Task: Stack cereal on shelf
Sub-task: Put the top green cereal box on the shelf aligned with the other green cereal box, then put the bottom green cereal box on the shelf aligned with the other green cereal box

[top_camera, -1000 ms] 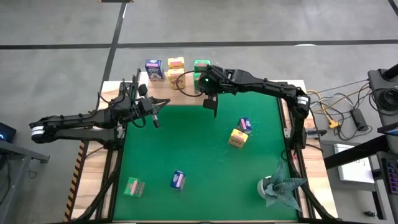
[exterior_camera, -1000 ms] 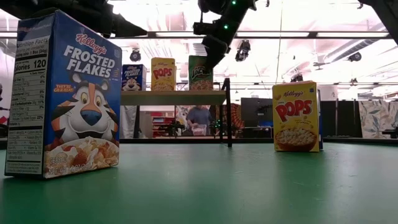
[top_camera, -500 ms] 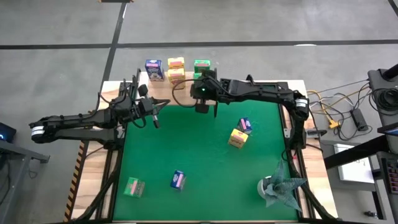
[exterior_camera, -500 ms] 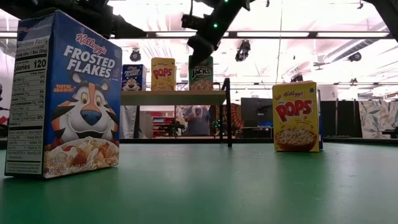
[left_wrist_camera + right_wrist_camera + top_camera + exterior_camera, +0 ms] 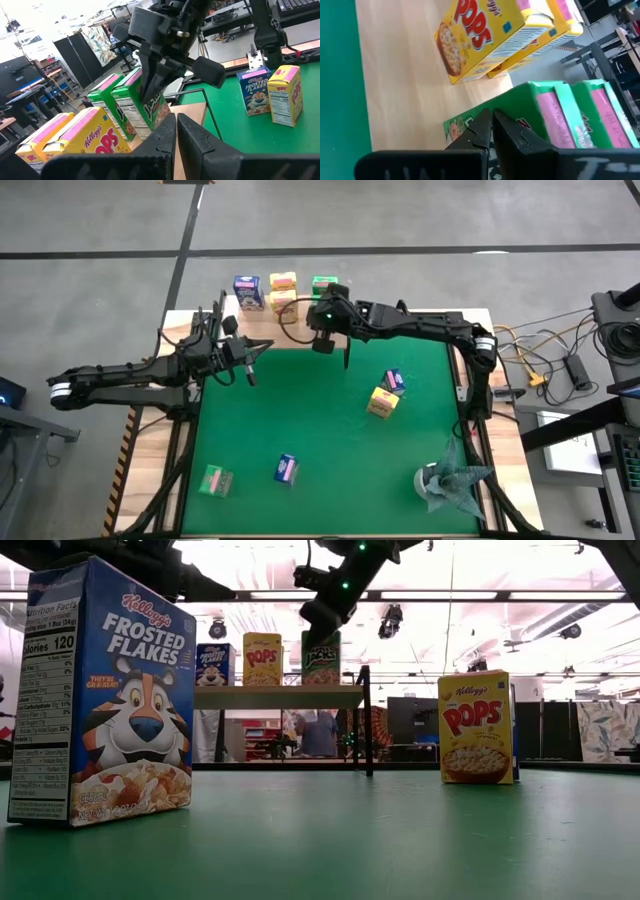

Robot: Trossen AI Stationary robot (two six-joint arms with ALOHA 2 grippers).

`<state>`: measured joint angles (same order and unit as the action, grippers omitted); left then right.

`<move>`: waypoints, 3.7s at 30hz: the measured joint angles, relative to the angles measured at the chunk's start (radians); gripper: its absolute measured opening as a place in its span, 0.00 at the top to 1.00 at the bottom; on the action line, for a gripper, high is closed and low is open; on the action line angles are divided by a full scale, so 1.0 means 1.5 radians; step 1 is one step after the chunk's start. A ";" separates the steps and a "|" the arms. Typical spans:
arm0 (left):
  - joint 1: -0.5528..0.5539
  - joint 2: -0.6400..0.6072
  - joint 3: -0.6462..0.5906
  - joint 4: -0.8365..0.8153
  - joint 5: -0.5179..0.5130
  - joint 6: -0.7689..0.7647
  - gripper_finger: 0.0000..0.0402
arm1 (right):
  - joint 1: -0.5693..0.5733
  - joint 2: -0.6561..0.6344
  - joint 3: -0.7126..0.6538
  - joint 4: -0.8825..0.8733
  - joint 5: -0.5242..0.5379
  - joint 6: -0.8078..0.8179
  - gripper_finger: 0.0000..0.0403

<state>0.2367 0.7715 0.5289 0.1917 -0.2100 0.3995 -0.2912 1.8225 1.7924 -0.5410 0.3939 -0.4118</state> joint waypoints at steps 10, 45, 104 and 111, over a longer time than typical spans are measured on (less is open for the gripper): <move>0.000 0.000 0.000 -0.005 0.000 0.000 1.00 | 0.000 0.000 0.000 -0.016 0.000 -0.005 0.98; 0.000 0.000 0.000 -0.011 0.000 0.002 1.00 | -0.007 0.000 0.000 -0.152 0.047 0.013 0.98; -0.001 0.000 0.000 -0.066 0.002 -0.181 1.00 | 0.147 -0.112 -0.218 0.052 -0.076 0.013 0.98; -0.031 0.000 0.000 -0.127 0.007 -0.314 1.00 | 0.158 -0.206 -0.395 0.318 -0.140 -0.075 0.98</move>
<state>0.1909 0.7712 0.5285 0.0012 -0.1993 -0.0716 -0.0542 1.5128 1.2003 -0.0640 0.1832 -0.5246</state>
